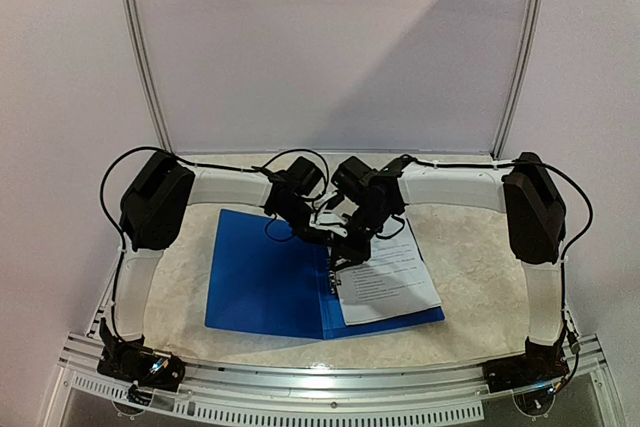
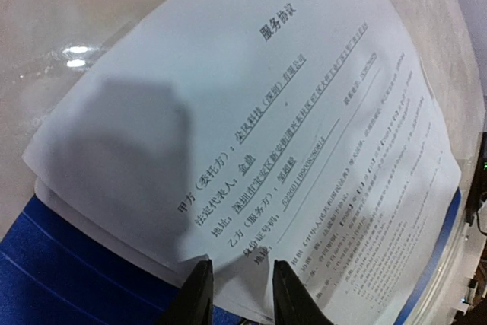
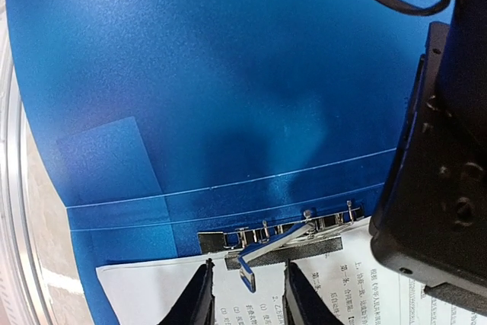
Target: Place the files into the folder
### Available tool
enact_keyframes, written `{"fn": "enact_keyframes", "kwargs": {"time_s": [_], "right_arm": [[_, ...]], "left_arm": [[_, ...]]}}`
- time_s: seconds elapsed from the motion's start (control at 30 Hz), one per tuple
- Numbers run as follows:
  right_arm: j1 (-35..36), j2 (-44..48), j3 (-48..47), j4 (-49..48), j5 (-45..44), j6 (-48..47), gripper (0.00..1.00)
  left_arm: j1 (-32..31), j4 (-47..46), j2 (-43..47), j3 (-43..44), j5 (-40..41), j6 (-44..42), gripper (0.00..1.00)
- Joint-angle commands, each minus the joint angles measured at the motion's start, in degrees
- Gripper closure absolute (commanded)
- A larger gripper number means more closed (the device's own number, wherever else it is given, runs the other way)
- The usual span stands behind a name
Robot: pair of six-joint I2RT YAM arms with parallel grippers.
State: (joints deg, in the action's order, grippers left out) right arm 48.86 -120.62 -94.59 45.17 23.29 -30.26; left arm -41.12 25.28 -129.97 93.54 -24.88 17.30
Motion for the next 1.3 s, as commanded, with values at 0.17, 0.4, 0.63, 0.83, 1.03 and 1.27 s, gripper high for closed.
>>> {"fn": "enact_keyframes", "kwargs": {"time_s": [0.17,0.4,0.63,0.83,1.03,1.27], "right_arm": [[0.2,-1.2,-1.1,1.2,2.1,0.6,0.84],[0.2,-1.1,-1.0,2.0,3.1,0.5,1.00],[0.4,-1.3,-0.2,2.0,2.9,0.2,1.00],[1.6,-1.1,1.3,2.0,0.4,-1.1,1.00],[2.2,-1.1,1.7,1.5,-0.7,-1.4,0.98],[2.2,-1.4,1.8,1.7,-0.5,-1.5,1.00]], "left_arm": [[1.1,1.1,0.8,-1.1,1.0,0.1,0.71],[1.1,-0.6,2.3,-1.2,-1.4,-0.2,0.71],[1.2,-5.4,5.3,-2.7,-5.6,0.3,0.64],[2.0,-6.9,7.0,-3.6,-5.3,1.3,0.61],[2.5,-6.8,6.5,-3.8,-5.3,2.1,0.61],[2.5,-5.6,5.5,-3.4,-5.0,2.8,0.60]]}}
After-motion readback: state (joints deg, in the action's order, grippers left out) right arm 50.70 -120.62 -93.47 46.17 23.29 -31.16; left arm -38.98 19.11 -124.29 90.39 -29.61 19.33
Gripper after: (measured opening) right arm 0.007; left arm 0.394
